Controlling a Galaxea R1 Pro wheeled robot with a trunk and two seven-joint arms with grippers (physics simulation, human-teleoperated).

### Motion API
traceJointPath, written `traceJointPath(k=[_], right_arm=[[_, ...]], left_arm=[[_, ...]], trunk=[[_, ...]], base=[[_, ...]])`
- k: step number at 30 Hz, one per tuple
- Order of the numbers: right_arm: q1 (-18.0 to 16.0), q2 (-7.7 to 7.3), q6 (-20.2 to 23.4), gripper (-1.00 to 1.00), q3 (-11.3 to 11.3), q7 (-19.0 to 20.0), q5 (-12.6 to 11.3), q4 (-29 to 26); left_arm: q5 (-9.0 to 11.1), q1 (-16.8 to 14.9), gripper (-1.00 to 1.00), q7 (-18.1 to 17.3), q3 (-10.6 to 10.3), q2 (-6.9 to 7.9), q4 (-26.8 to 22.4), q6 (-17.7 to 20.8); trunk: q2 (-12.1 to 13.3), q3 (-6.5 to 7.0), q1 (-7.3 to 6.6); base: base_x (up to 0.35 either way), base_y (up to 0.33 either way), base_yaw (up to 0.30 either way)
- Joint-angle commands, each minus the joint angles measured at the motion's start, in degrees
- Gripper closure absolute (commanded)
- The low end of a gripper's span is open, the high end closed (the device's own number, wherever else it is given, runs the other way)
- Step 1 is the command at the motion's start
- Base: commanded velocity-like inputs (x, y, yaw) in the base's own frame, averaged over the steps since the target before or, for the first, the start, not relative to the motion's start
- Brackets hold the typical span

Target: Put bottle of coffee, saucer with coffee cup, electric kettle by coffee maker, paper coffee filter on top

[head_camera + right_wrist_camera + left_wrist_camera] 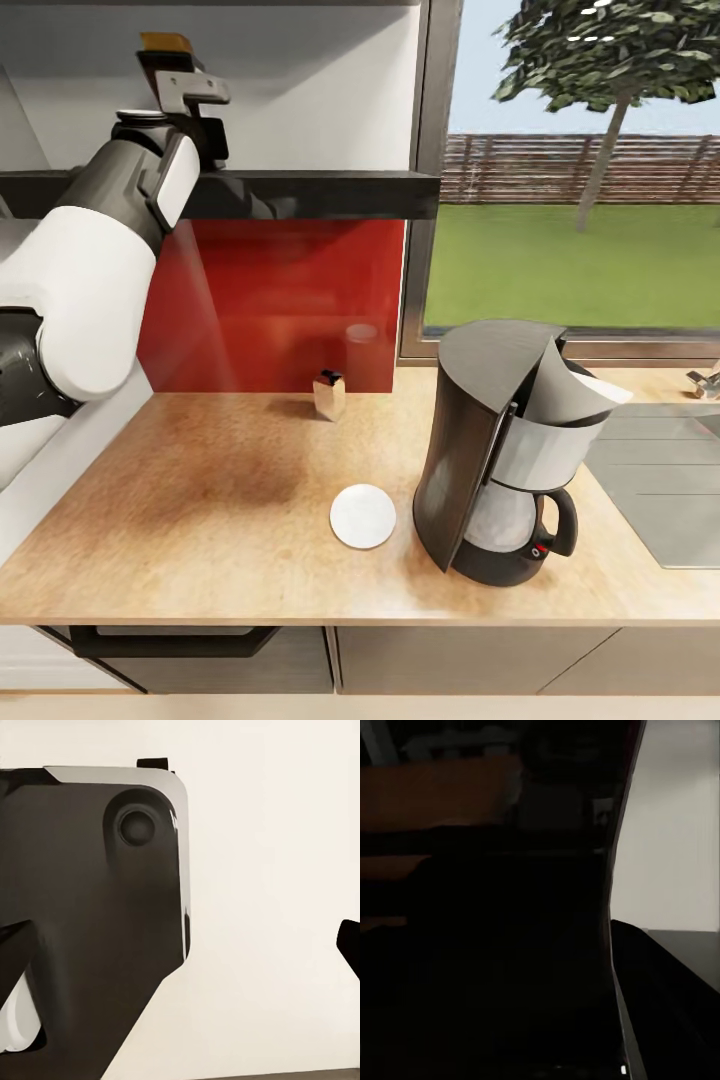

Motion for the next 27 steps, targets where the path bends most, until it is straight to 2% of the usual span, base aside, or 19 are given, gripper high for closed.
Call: traceJointPath(k=[1, 9, 27], right_arm=[[-0.02, 0.00, 0.11, -1.00, 0.48, 0.22, -0.60, -0.05], [-0.02, 0.08, 0.11, -1.00, 0.57, 0.23, -0.67, -0.12], [-0.02, 0.24, 0.05, -1.00, 0.66, 0.25, -0.69, -0.13]], left_arm=[[-0.39, 0.42, 1.00, -0.15, 0.36, -0.08, -0.78, 0.46], [-0.40, 0.43, 1.00, -0.23, 0.28, -0.13, -1.70, 0.63], [-0.46, 0.43, 1.00, -0.15, 0.13, -0.16, -1.72, 0.73]], trunk=[[-0.09, -0.13, 0.04], [-0.09, -0.13, 0.04], [-0.09, -0.13, 0.04]], base=[[0.000, 0.000, 0.000], [-0.005, 0.000, 0.000], [-0.325, -0.009, 0.000]])
